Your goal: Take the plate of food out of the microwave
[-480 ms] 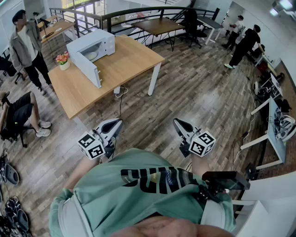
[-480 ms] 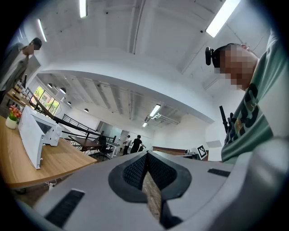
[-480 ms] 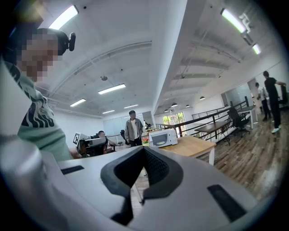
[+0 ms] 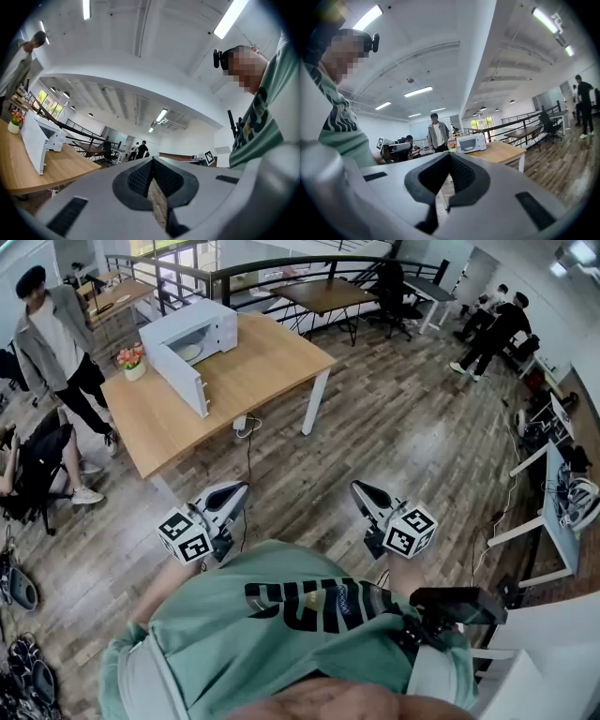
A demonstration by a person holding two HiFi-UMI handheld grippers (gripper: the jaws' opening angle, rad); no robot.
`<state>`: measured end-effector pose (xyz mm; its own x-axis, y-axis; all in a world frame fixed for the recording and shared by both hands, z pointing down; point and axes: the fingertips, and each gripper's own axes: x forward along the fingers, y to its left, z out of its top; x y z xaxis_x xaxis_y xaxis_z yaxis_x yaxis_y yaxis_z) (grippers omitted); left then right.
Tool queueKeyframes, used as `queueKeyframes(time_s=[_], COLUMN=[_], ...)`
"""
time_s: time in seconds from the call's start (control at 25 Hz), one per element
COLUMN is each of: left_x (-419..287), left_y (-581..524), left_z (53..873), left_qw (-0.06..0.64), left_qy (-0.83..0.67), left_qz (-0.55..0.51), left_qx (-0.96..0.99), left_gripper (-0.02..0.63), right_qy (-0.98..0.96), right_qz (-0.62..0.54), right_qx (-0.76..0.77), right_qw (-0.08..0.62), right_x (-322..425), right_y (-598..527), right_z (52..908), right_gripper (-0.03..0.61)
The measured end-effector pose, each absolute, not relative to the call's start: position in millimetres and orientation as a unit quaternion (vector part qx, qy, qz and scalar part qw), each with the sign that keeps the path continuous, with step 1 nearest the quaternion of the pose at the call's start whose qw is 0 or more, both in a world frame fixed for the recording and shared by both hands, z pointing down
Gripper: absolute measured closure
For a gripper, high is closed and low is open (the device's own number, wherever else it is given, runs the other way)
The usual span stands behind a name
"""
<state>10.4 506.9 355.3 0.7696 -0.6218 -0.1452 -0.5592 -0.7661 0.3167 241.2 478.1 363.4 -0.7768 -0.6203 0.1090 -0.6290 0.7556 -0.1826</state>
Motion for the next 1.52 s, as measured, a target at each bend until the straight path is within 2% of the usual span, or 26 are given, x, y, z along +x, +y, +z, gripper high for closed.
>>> queueKeyframes(time_s=[0.8,1.52], left_x=[0.4,31.6], left_y=[512.8,501.0], left_z=[361.5,359.7], left_qw=[0.139,0.138], left_qy=[-0.315,-0.302], left_qz=[-0.123,-0.104], left_qx=[0.931,0.937], left_gripper=[0.611,0.611], right_qy=[-0.939,-0.933], right_qz=[0.110,0.135], right_qx=[0.326,0.332], right_qw=[0.023,-0.019], right_x=[228.8,260.6], right_y=[483.8,475.7], right_z=[362.8,367.7], right_gripper=[0.572,0.572])
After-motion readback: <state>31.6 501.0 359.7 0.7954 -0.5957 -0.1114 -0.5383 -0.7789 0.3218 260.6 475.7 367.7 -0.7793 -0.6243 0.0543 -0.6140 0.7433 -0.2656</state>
